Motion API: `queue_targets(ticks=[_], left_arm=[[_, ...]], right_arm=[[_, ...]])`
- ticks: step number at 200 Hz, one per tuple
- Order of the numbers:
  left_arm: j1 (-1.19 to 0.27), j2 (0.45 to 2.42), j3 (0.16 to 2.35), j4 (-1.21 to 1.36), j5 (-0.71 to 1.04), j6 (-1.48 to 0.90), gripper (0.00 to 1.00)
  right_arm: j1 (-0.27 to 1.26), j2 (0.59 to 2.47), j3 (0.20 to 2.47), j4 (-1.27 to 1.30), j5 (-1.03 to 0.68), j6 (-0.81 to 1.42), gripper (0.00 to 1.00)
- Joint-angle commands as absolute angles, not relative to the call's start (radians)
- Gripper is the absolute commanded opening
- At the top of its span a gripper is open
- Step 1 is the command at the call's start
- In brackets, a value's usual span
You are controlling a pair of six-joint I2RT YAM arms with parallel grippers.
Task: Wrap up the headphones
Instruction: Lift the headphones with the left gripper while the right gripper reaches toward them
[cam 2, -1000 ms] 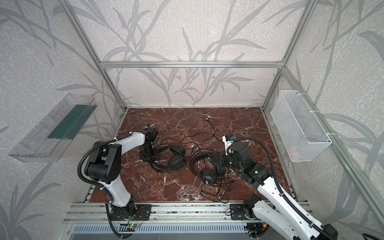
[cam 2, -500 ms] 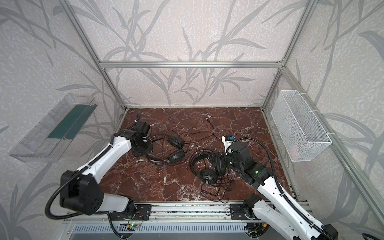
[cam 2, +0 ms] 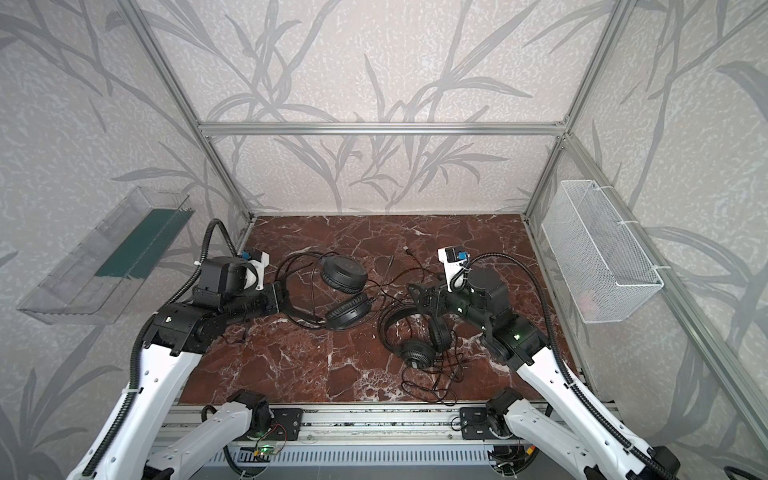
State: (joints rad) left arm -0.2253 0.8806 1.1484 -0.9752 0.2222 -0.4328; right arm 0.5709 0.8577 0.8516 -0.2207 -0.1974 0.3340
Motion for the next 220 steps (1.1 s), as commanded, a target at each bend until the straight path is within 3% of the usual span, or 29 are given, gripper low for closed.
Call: queue_targets(ticks=[1, 46, 98, 128, 154, 183, 220], left_arm=[[-0.225, 0.843, 1.209, -0.936, 0.377, -0.492, 0.0], [-0.224, 0.81, 1.232, -0.875, 0.472, -0.589, 0.0], [-0.225, 0.792, 1.259, -0.871, 0.485, -0.662, 0.0], [-0.225, 0.799, 1.258, -0.897, 0.468, -0.68, 0.0], [-0.228, 0.8, 1.28, -0.934, 0.448, -0.675, 0.0], [-0.23, 0.792, 1.255, -0.924, 0.449, -0.686, 0.0], [-0.237, 0.791, 1.274, -0.938, 0.452, -0.674, 0.0]], right_arm=[[0.581, 0.89, 0.824, -0.103, -0.25, 0.296, 1.0], [0.585, 0.879, 0.617, 0.244, -0.32, 0.273, 0.99], [0.653, 1.169, 0.678, 0.383, -0.375, 0.194, 0.94], [0.761, 1.339, 0.778, 0.407, -0.364, 0.085, 0.86], [0.758, 1.448, 0.81, 0.465, -0.26, 0.128, 0.86], [0.755, 1.565, 0.9, 0.437, -0.282, 0.102, 0.86], [0.739, 1.701, 0.96, 0.466, -0.236, 0.103, 0.78]])
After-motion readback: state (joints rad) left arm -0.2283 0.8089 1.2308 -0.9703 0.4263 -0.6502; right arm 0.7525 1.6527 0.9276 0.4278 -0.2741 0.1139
